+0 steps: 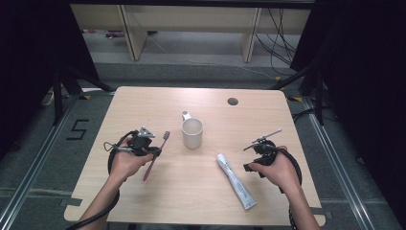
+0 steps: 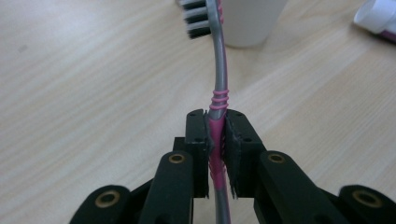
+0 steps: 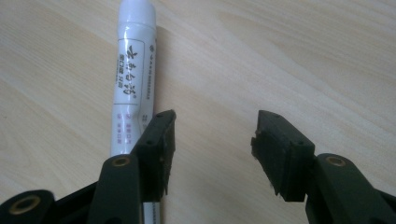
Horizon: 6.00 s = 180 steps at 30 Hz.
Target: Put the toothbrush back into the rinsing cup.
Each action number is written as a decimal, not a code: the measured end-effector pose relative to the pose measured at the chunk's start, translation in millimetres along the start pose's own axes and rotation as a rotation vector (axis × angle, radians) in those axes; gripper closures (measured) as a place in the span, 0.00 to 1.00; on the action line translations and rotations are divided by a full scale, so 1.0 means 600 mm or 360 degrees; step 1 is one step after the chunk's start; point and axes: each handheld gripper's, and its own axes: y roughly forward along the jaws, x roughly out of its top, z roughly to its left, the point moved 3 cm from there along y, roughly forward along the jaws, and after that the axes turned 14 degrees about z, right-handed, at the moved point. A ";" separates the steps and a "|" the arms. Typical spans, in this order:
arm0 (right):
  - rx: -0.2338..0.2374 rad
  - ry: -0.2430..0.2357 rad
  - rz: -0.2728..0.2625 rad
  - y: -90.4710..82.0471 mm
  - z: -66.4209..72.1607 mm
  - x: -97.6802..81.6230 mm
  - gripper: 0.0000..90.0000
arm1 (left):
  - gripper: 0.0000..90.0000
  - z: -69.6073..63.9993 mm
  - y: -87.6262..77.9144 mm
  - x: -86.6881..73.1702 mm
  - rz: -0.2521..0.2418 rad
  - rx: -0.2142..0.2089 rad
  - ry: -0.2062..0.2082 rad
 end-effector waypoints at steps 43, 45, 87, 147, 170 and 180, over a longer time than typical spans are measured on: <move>-0.0113 -0.0124 -0.0997 0.032 -0.026 -0.013 0.55 | 0.89 -0.006 -0.039 0.075 -0.1167 0.0056 0.0101; -0.0080 -0.0114 -0.1008 0.035 -0.024 -0.014 0.55 | 0.89 -0.006 -0.038 0.079 -0.1184 0.0070 0.0105; -0.0101 -0.0026 -0.1120 0.054 -0.037 -0.027 0.55 | 0.89 0.013 -0.054 0.171 -0.1412 0.0130 0.0094; -0.0140 -0.0051 -0.1161 0.046 -0.049 -0.029 0.55 | 0.89 0.034 -0.031 0.255 -0.1474 0.0152 0.0079; -0.0132 -0.0065 -0.1157 0.048 -0.047 -0.028 0.55 | 0.89 0.036 -0.009 0.260 -0.1434 0.0174 0.0077; -0.0095 -0.0022 -0.1162 0.051 -0.043 -0.027 0.55 | 0.89 0.038 0.002 0.256 -0.1413 0.0161 0.0062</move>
